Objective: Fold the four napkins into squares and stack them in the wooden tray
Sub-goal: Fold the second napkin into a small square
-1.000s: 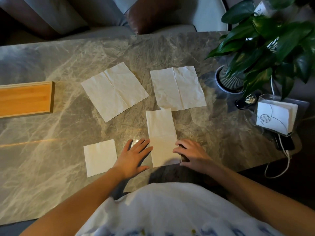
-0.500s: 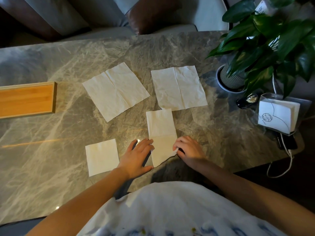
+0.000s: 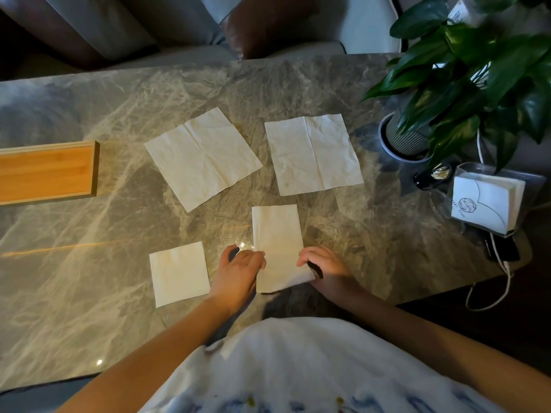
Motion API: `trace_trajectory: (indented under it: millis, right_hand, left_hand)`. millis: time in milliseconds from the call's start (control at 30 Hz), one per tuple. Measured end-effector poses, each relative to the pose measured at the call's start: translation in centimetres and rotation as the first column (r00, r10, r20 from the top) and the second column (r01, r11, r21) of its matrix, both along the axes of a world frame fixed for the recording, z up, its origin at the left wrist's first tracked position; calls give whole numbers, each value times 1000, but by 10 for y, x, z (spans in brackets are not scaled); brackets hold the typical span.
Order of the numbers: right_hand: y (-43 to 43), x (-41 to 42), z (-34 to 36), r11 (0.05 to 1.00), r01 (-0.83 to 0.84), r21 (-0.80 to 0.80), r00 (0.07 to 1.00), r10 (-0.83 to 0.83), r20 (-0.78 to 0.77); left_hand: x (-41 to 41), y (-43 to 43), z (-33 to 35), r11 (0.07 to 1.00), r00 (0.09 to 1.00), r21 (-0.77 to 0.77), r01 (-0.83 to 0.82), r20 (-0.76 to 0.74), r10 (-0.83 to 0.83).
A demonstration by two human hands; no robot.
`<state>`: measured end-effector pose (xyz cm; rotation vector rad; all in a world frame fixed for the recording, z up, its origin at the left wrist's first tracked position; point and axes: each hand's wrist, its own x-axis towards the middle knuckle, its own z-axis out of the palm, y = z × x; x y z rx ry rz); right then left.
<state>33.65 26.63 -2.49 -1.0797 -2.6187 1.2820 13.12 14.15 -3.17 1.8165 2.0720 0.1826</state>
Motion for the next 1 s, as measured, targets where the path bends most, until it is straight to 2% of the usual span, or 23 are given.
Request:
trace_trajectory:
  millis: [100, 200, 300, 433, 533, 733, 1000]
  right_hand:
    - [4, -4, -2, 1000, -20, 23, 996, 18, 82]
    - [7, -8, -3, 998, -7, 58, 998, 3, 68]
    - [8, -11, -1, 999, 18, 50, 996, -22, 91]
    - [6, -12, -1, 997, 45, 65, 980, -57, 191]
    - [4, -12, -2, 996, 93, 17, 977, -94, 190]
    - [3, -11, -1, 952, 238, -194, 970, -224, 94]
    - [4, -12, -3, 933, 308, -185, 947, -283, 150]
  left_hand:
    - [-1, -2, 2, 1000, 1000, -19, 5, -3, -5]
    - [-1, -5, 5, 1000, 1000, -14, -6, 9, 6]
    - [-2, -9, 5, 999, 998, 24, -37, 60, 36]
    - [-4, -8, 3, 993, 984, -11, -119, 134, 119]
    - [-4, -5, 2, 984, 970, -30, -177, 163, 180]
    - [-2, 5, 3, 957, 945, -60, -285, 147, 291]
    - [1, 9, 0, 886, 847, -179, -427, 263, 461]
